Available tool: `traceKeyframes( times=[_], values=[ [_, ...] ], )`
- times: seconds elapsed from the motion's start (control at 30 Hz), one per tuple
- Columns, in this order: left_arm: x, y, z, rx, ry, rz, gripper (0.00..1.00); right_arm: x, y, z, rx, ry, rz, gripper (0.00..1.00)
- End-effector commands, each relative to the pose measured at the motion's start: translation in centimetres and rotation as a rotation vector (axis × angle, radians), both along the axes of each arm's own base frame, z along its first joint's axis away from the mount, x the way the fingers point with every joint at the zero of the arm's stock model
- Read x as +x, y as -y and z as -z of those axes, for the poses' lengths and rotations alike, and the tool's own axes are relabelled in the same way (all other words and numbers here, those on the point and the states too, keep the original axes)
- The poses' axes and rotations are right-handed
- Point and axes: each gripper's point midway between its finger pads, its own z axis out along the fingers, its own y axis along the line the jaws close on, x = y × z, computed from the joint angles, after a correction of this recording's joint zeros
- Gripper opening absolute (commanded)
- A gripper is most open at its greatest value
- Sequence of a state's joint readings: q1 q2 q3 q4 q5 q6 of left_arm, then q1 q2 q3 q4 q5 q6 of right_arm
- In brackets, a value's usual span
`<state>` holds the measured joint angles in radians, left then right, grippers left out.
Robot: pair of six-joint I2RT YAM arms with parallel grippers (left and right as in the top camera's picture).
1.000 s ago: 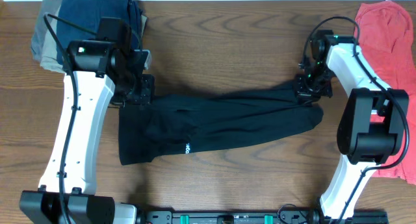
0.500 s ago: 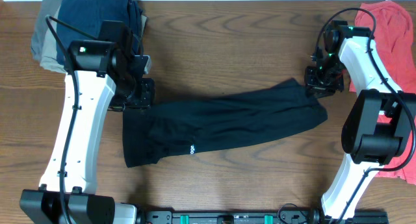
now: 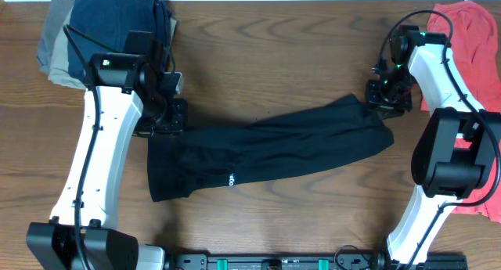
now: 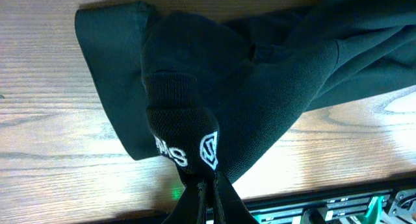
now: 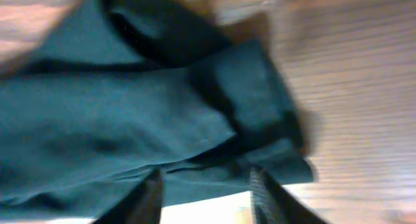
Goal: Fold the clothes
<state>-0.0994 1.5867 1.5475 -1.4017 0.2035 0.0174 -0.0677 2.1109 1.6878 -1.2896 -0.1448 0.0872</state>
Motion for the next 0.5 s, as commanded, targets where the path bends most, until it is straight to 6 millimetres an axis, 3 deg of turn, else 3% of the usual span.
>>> traceKeyframes(
  times=[0.0, 0.17, 0.47],
  values=[
    [0.2, -0.1, 0.1, 0.004, 0.003, -0.017, 0.06, 0.1, -3.1, -0.7, 0.126, 0.025, -0.053, 0.57],
    [0.2, -0.1, 0.1, 0.003, 0.005, -0.016, 0.06, -1.2, -5.3, 0.7, 0.125, -0.014, -0.103, 0.67],
    [0.5, -0.1, 0.0, 0.002, 0.016, -0.016, 0.06, -2.0, -7.7, 2.8, 0.198, -0.028, -0.032, 0.66]
  ],
)
